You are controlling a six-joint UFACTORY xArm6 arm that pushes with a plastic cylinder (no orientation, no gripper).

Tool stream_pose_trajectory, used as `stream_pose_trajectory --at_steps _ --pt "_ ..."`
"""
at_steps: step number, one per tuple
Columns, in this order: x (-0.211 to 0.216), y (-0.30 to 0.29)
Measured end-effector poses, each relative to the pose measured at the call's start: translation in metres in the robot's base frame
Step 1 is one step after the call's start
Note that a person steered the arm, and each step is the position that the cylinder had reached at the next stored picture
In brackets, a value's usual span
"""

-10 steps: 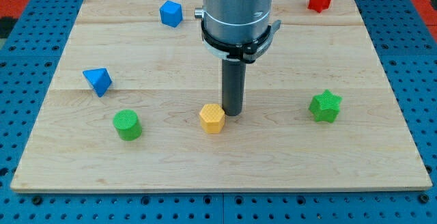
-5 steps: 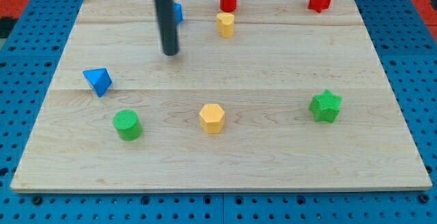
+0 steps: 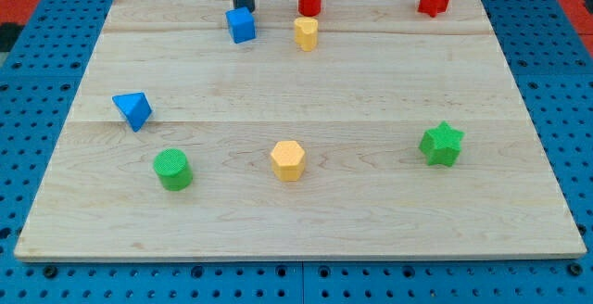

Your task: Move the blue cube towards green star

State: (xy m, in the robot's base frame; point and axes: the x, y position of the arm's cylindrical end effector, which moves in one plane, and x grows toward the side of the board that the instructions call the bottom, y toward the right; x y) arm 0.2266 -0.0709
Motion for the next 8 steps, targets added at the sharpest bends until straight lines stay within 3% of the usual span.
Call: stream_pose_trajectory --at_steps 3,5,7,8 --pt "0.023 -0.047" --pt "0.046 0.025" --pt "0.097 0.041" --pt "0.095 0.059"
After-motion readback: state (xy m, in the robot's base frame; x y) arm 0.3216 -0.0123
